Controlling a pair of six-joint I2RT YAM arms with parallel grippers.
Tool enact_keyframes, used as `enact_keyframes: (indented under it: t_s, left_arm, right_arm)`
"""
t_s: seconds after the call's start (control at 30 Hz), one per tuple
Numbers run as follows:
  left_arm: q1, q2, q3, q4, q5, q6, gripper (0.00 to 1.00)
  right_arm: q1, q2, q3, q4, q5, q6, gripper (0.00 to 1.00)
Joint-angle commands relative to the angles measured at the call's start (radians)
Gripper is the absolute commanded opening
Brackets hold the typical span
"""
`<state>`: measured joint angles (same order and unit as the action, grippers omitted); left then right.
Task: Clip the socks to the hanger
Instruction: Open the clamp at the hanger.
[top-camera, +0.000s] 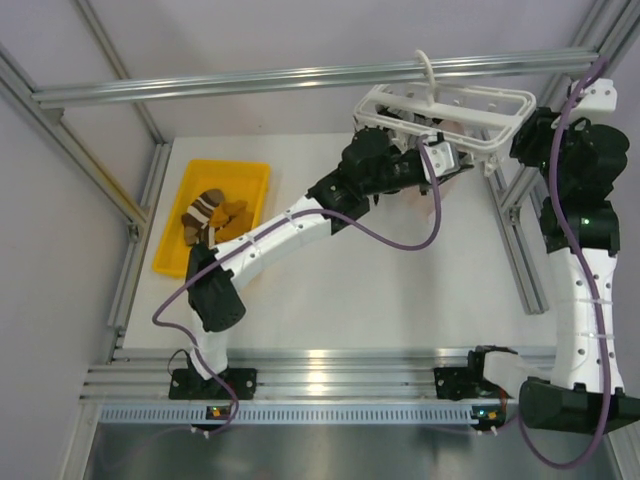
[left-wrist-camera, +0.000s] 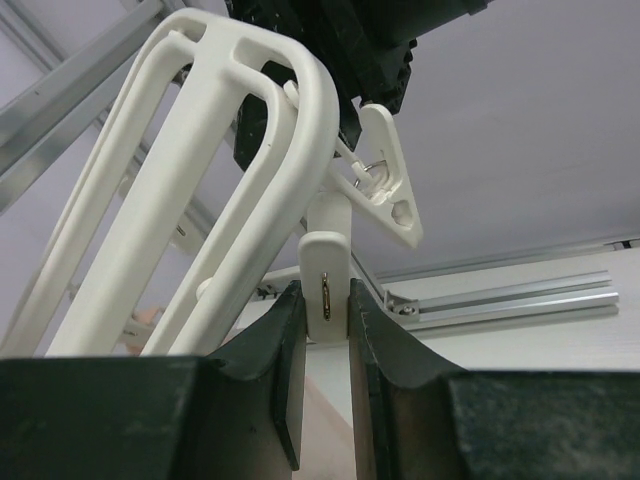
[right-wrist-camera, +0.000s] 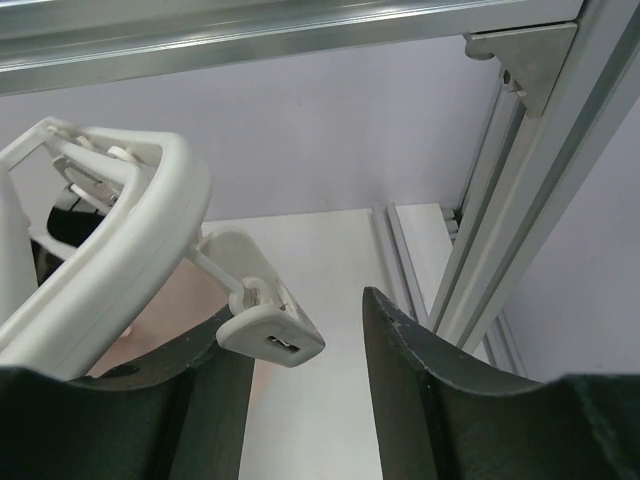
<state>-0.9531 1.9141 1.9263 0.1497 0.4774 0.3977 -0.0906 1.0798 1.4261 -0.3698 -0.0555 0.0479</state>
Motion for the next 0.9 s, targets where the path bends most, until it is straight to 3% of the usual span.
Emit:
enact_keyframes:
  t_s: [0.0, 0.2, 0.4, 0.5, 0.63, 0.73, 0.87]
  left_arm:
    - [-0.090, 0.054, 0.043, -0.019, 0.153, 0.023, 0.00]
    - [-0.096, 0.106, 0.080, -0.009, 0.167, 0.030, 0.00]
    - [-0.098, 0.060, -0.007, -0.007, 0.193, 0.079, 0.00]
    - [-0.104, 0.011, -0.078, -0.006, 0.173, 0.104, 0.00]
    - [-0.125, -0.049, -0.147, -0.032, 0.096, 0.144, 0.00]
    - [-0.138, -0.062, -0.147, -0.062, 0.047, 0.122, 0.00]
    - [-0.139, -0.056, -0.116, -0.078, -0.008, 0.061, 0.00]
  right_arm:
    - [-0.024, 0.012, -0.004, 0.118, -0.082, 0.000, 0.46]
    - [-0.164, -0.043, 0.013, 0.025, -0.249, -0.022, 0.54]
    - [-0.326, -0.158, 0.019, -0.162, -0.636, -0.121, 0.57]
    - [-0.336, -0.204, 0.031, -0.211, -0.837, -0.141, 0.57]
    - [-0.336, -0.248, 0.007, -0.135, -1.047, 0.035, 0.53]
    - [-0.336, -0.290, -0.062, 0.016, -1.104, 0.211, 0.48]
    - [-0.334, -0.342, -0.095, 0.046, -1.141, 0.274, 0.45]
